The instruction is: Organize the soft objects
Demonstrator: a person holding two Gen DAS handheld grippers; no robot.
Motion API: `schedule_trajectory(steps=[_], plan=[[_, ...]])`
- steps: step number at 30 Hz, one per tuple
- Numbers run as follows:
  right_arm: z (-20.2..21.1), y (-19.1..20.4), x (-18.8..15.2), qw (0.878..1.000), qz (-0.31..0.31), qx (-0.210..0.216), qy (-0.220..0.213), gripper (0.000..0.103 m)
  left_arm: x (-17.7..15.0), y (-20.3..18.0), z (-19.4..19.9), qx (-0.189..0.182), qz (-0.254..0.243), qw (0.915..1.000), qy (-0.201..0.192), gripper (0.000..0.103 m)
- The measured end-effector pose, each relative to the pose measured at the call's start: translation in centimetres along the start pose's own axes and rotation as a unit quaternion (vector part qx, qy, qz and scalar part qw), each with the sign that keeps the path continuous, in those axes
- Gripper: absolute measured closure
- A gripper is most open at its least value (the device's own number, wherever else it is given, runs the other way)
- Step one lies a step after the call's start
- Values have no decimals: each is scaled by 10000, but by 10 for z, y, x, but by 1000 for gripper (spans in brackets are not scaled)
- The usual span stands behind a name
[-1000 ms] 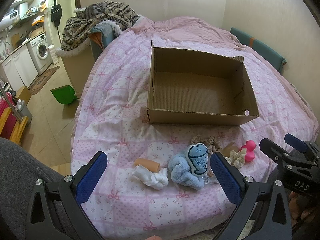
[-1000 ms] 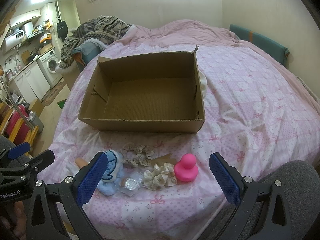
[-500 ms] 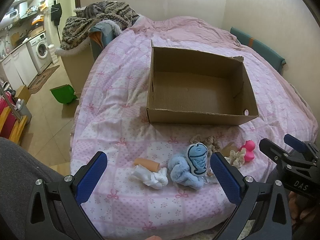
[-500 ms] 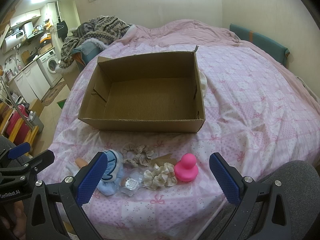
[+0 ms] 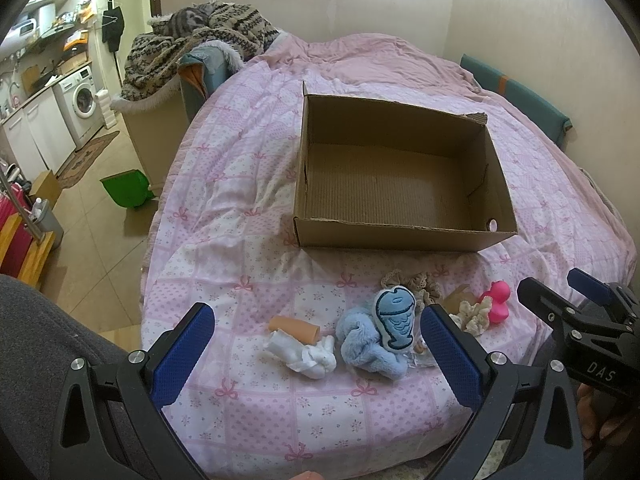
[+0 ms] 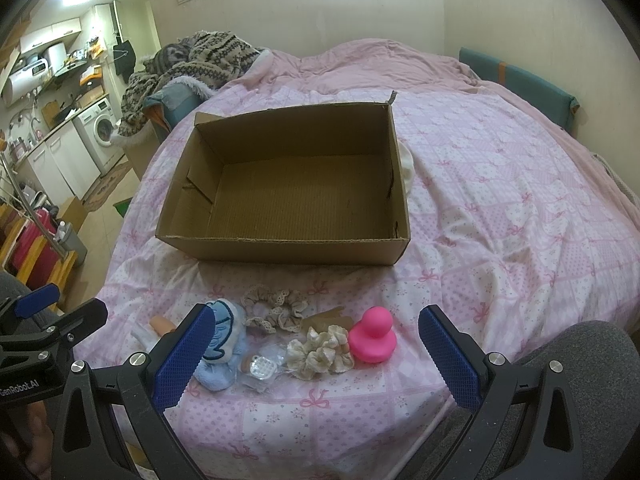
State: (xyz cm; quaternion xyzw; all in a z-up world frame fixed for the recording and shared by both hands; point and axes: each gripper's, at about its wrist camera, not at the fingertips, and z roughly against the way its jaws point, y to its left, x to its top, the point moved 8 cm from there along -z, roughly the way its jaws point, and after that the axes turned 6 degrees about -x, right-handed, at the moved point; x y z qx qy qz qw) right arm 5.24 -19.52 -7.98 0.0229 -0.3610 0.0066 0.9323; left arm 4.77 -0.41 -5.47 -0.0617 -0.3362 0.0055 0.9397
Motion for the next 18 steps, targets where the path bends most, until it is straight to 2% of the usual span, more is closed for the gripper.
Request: schedule_trajectory(steps=[13, 18], plan=[[-1, 3, 0, 10000, 1, -25, 22, 0, 2, 3, 1, 31, 27, 10000, 20, 0], [1, -2, 6, 9999, -14, 86, 50, 0, 5, 5, -3, 50, -28, 9997, 235, 0]])
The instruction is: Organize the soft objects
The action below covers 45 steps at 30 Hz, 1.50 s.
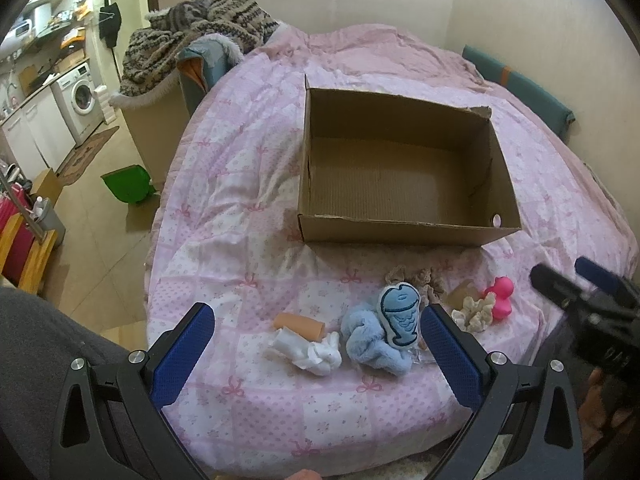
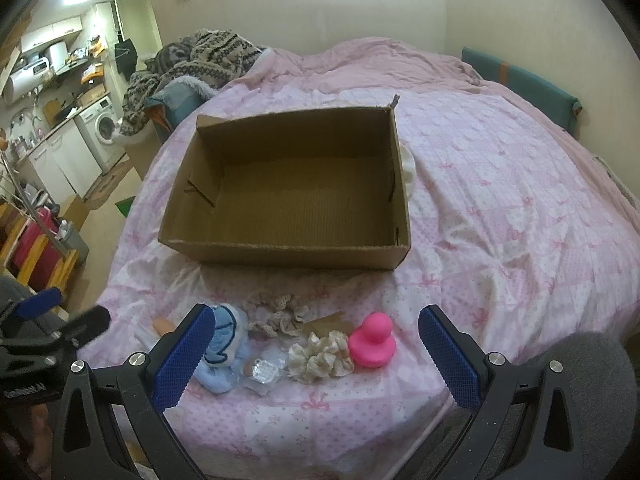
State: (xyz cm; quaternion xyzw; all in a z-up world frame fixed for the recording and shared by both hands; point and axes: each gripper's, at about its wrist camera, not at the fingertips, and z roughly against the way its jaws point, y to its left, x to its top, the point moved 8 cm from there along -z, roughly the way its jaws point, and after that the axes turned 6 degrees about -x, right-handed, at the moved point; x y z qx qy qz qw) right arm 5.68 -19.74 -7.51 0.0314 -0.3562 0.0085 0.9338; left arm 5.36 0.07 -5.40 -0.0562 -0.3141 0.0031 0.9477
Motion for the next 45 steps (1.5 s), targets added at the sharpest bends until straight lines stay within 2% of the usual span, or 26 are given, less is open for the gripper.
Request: schedule_trajectory(steps=[4, 9, 14, 16, 17, 18, 20, 22, 23, 24, 26, 28, 29, 30, 33, 37, 39, 40, 42, 45], plan=[[-1, -11, 16, 9995, -196, 172, 189, 0, 12, 6, -4, 18, 34, 9998, 193, 0], [-16, -27, 31, 9955, -405, 308, 802, 0, 30, 22, -15, 76, 110, 9988, 477, 0], [-39, -48, 32, 9855, -729, 511, 1446, 0, 41, 42, -35, 172, 84, 9967, 795, 0], [-49, -53, 29, 9731, -1112, 1023, 1737, 6, 41, 49, -45, 57, 134, 9953, 954, 0], [-55, -56, 24, 9669, -1237, 1079, 1951, 16, 40, 54, -48, 74, 175, 9944, 1036, 0], [-63, -59, 18, 9601, -1372, 1086, 2182, 20, 37, 61, -53, 107, 262, 9931, 1136, 0], [-79, -65, 3, 9484, -1591, 961, 2568, 24, 33, 72, -61, 84, 477, 9903, 1305, 0], [-93, -69, -9, 9444, -1647, 656, 2768, 33, 28, 81, -69, 60, 674, 9865, 1490, 0], [-102, -69, -16, 9403, -1675, 570, 2907, 44, 26, 82, -71, 50, 729, 9853, 1543, 0], [-108, -67, -21, 9361, -1692, 545, 3036, 51, 25, 84, -73, 38, 777, 9846, 1567, 0], [-123, -62, -33, 9310, -1605, 367, 3259, 51, 23, 83, -74, -17, 813, 9836, 1610, 0], [-133, -58, -42, 9338, -1352, 108, 3311, 51, 21, 82, -77, -110, 849, 9820, 1685, 0], [-136, -56, -45, 9353, -1273, 22, 3303, 54, 19, 81, -79, -133, 863, 9807, 1747, 0], [-136, -55, -46, 9363, -1223, -2, 3292, 60, 16, 80, -82, -158, 885, 9784, 1861, 1], [-126, -53, -35, 9458, -1193, 33, 3020, 61, 6, 78, -93, -314, 1061, 9701, 2159, 8], [-103, -50, -8, 9655, -1294, 493, 2204, 61, -15, 70, -109, -472, 1131, 9575, 2611, 14], [-91, -49, 2, 9701, -1326, 705, 1907, 61, -28, 62, -116, -561, 1157, 9488, 2885, 22], [-88, -48, 4, 9709, -1335, 788, 1827, 61, -34, 58, -119, -639, 1187, 9442, 3006, 23], [-84, -48, 3, 9723, -1310, 823, 1749, 61, -45, 50, -125, -684, 1248, 9368, 3196, 33], [-87, -48, 3, 9725, -1307, 857, 1726, 61, -55, 39, -134, -675, 1185, 9350, 3273, 37]])
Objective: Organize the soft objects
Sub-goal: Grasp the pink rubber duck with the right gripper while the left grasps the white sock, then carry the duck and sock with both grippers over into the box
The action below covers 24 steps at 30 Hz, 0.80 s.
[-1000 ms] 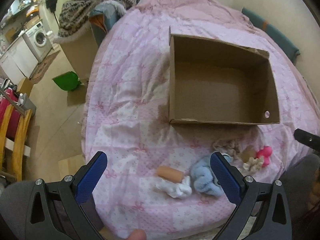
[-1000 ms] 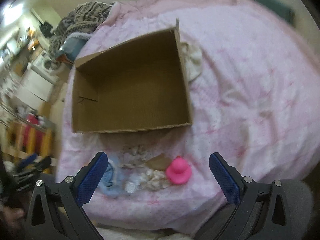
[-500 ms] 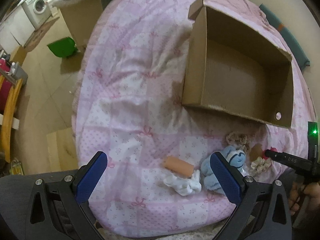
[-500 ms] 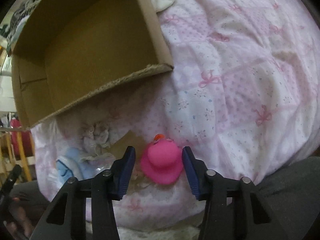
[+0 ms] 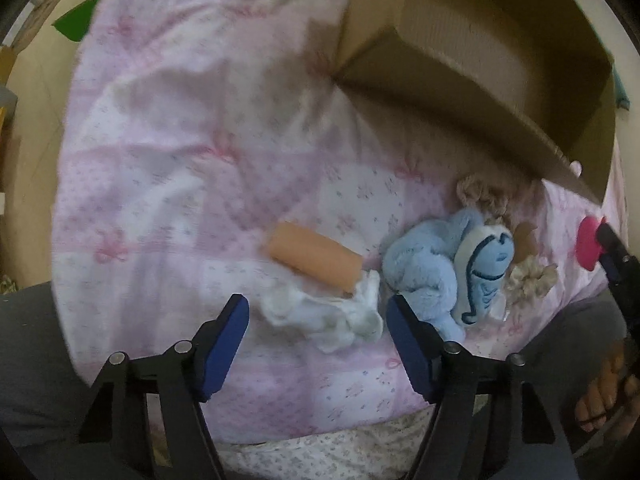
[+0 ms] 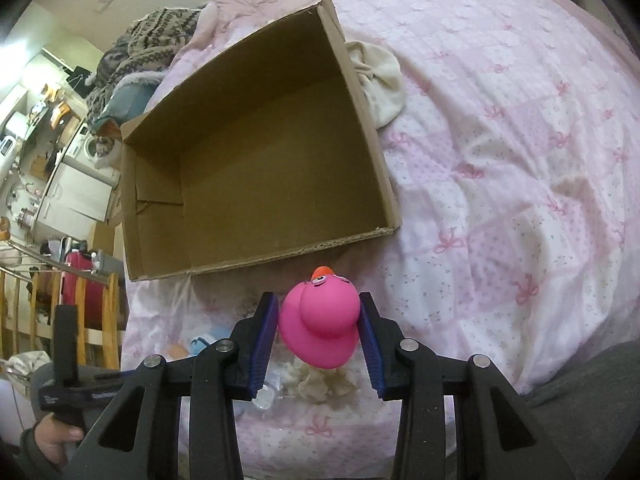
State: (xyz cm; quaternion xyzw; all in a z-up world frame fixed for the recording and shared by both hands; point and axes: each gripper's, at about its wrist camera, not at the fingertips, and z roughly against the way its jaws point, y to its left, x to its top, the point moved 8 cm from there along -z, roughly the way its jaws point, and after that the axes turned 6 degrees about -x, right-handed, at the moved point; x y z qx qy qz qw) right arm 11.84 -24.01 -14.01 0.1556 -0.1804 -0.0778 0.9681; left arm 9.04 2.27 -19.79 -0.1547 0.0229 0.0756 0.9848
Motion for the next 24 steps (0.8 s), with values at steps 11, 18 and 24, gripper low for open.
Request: schedule_trajectory(steps=[11, 18, 24], plan=[[7, 4, 3, 9996, 60, 273, -79, 61, -17, -14, 6, -292, -131, 9995, -24, 78], [25, 14, 0, 9970, 52, 720, -287, 61, -34, -1, 70, -34, -124, 9960, -881, 78], [62, 47, 5, 9905, 500, 1071, -703, 61, -22, 2, 113, 116, 99, 9903, -1383, 78]])
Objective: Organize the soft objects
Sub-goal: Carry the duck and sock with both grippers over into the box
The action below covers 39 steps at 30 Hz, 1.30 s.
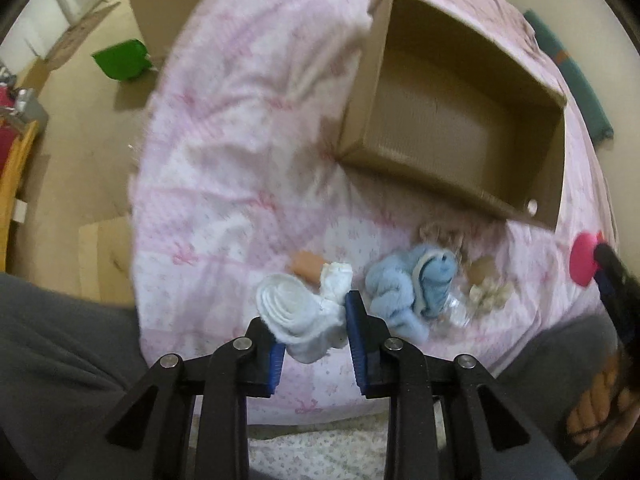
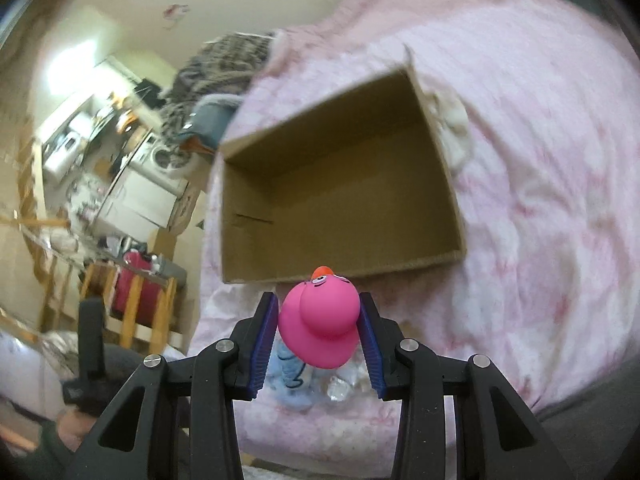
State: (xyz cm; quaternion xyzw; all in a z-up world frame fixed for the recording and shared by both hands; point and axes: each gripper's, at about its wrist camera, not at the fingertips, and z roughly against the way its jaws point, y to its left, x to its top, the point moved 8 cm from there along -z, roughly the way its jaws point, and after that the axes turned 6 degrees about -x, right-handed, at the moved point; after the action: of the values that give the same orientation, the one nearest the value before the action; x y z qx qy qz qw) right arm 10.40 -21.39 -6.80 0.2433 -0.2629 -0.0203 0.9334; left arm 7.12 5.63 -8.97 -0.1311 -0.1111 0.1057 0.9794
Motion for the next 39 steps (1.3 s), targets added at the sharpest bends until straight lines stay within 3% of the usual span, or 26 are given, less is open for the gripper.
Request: schedule_trajectory(steps=[6, 14, 20, 22, 26, 31, 34, 39], plan=[[19, 17, 20, 9990, 355, -71, -279, 61, 38, -39, 11, -11, -305, 9980, -552, 78], [13, 28, 62, 9968, 567, -286, -476, 61, 94, -73, 15, 113, -755, 9890, -1267, 78], [-21, 24, 93, 9958, 619, -555, -394, 61, 131, -100, 1, 12, -1225, 9824, -1412, 77], [-34, 19, 98, 9958, 579, -615, -350, 61, 139, -98, -10, -41, -1148, 9833, -1415, 77], [-63, 3, 88, 9953, 481, -826, -158, 61, 142, -94, -37, -53, -1140, 9847, -1317, 77], [-87, -10, 81, 9926, 580, -1067, -26, 61, 141, -103, -52, 1, -1570, 9755, -1542, 77], [-97, -21, 80, 9921, 573, -1111, -23, 61, 143, -103, -66, -174, -1493, 9789, -1385, 77], [-120, -33, 75, 9927, 341, -1098, 376, 61, 145, -98, -89, -220, -1299, 9847, -1137, 77]])
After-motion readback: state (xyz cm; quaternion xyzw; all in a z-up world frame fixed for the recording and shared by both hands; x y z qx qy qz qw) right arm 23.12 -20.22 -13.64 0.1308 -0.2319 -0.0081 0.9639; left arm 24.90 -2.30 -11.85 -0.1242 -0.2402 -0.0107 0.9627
